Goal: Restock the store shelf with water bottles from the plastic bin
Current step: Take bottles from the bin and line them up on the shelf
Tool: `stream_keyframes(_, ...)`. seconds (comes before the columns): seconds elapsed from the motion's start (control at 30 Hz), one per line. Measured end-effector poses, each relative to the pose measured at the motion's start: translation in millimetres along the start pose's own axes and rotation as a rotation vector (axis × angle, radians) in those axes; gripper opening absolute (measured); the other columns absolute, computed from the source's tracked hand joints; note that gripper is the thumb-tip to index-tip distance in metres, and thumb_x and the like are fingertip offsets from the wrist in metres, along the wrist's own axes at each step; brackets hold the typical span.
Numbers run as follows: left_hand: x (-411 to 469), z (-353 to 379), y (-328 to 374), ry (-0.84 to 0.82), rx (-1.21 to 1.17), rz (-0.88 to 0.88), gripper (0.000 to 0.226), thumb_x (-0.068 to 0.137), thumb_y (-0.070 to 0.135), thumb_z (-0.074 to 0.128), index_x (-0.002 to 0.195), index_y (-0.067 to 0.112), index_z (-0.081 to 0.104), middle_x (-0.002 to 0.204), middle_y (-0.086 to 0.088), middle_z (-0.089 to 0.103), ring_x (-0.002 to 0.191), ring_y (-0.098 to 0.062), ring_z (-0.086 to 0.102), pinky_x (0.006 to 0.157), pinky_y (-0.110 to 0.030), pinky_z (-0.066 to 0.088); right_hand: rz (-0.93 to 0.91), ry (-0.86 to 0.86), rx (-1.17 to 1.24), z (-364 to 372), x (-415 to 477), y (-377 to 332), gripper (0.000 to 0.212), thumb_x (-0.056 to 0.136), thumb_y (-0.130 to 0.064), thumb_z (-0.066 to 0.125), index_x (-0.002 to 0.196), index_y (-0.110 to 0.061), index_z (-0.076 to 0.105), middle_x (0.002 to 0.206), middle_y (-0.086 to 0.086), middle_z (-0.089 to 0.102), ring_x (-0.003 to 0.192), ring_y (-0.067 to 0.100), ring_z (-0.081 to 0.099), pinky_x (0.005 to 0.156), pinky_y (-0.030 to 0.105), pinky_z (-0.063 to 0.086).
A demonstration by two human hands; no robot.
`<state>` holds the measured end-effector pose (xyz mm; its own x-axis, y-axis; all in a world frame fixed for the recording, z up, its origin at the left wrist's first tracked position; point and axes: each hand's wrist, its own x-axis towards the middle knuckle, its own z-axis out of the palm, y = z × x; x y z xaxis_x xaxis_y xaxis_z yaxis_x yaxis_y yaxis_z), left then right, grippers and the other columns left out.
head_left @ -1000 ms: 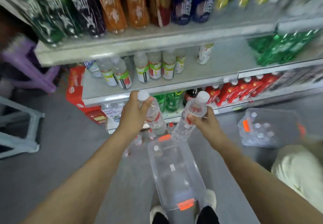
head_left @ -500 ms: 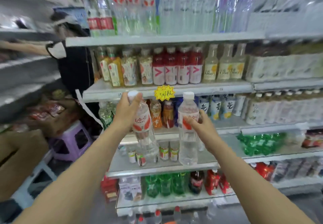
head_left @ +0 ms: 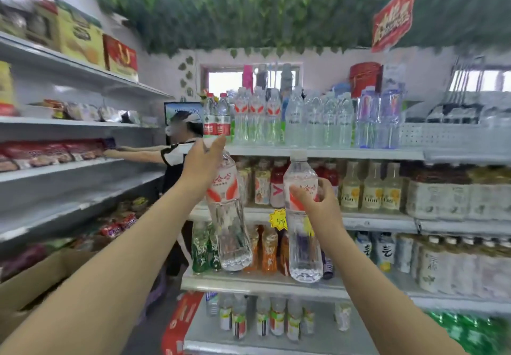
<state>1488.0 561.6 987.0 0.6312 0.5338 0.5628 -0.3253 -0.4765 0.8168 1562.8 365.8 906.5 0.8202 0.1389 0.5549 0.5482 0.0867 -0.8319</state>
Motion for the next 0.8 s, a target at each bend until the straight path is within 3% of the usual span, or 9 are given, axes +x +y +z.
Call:
stream_keyframes(0.1, 16.7, -14.4, 11.6, 0.052, -0.015, 0.013, 0.034, 0.093, 0.048, 0.042, 0.103, 0.016, 0.048, 0.081, 0.007, 0.048, 0.071, -0.006, 0.045, 0.058, -0.024, 0.032, -0.027, 0.017, 0.036, 15.4, 13.5, -7.4, 0.035, 0.082, -0.036, 0.067, 0.107, -0.022, 0.047, 0.091, -0.006, 0.058, 0.081, 0.01, 0.056, 0.066, 0.018, 0.042)
stream_keyframes(0.2, 32.2, -28.8, 14.7, 0.068, -0.008, 0.046, 0.032, 0.093, 0.048, 0.041, 0.099, 0.017, 0.048, 0.077, 0.007, 0.047, 0.067, -0.007, 0.044, 0.057, -0.025, 0.032, -0.045, 0.0, 0.025, 34.1, 28.8, -7.7, 0.038, 0.084, -0.04, 0.062, 0.113, -0.026, 0.041, 0.094, -0.015, 0.053, 0.082, -0.002, 0.05, 0.067, 0.016, 0.038)
stream_keyframes(0.4, 94.9, -56.9, -16.0, 0.019, -0.097, 0.104, 0.028, 0.089, 0.052, 0.047, 0.078, 0.026, 0.048, 0.079, 0.0, 0.053, 0.07, -0.018, 0.052, 0.068, -0.034, 0.043, -0.069, 0.01, 0.005, 94.8, 77.6, 13.1, 0.068, 0.081, -0.048, 0.061, 0.138, -0.023, 0.032, 0.119, -0.01, 0.043, 0.115, 0.013, 0.043, 0.098, 0.037, 0.038)
stream_keyframes(0.5, 136.5, -71.8, -35.2, 0.004, -0.06, 0.164, 0.027, 0.09, 0.05, 0.045, 0.08, 0.025, 0.049, 0.083, -0.002, 0.056, 0.069, -0.016, 0.054, 0.064, -0.03, 0.044, -0.077, 0.039, 0.004, 138.0, 105.0, 21.5, 0.043, 0.083, -0.043, 0.062, 0.116, -0.027, 0.039, 0.105, -0.006, 0.053, 0.095, 0.013, 0.052, 0.082, 0.031, 0.045)
stream_keyframes(0.6, 180.6, -85.1, -53.7, -0.035, -0.072, 0.191, 0.032, 0.089, 0.052, 0.046, 0.083, 0.021, 0.05, 0.08, -0.001, 0.055, 0.069, -0.017, 0.056, 0.065, -0.032, 0.046, -0.089, 0.051, -0.018, 182.1, 131.6, 25.6, 0.045, 0.084, -0.039, 0.063, 0.115, -0.021, 0.037, 0.086, -0.01, 0.043, 0.076, 0.004, 0.046, 0.065, 0.02, 0.038)
stream_keyframes(0.73, 233.4, -96.0, -77.4, -0.073, -0.076, 0.243, 0.029, 0.09, 0.05, 0.046, 0.078, 0.024, 0.047, 0.079, 0.003, 0.051, 0.069, -0.011, 0.05, 0.066, -0.028, 0.043, -0.109, 0.072, -0.063, 226.8, 159.6, 34.3, 0.053, 0.08, -0.042, 0.066, 0.118, -0.021, 0.038, 0.092, -0.01, 0.051, 0.082, 0.004, 0.052, 0.07, 0.02, 0.042)
stream_keyframes(0.8, 252.3, -99.1, -85.8, -0.077, -0.073, 0.276, 0.03, 0.091, 0.048, 0.046, 0.076, 0.022, 0.045, 0.076, 0.003, 0.05, 0.065, -0.009, 0.046, 0.059, -0.024, 0.039, -0.11, 0.101, -0.091, 239.4, 170.6, 38.9, 0.059, 0.078, -0.046, 0.066, 0.122, -0.021, 0.037, 0.097, -0.009, 0.052, 0.087, 0.006, 0.053, 0.074, 0.024, 0.043)
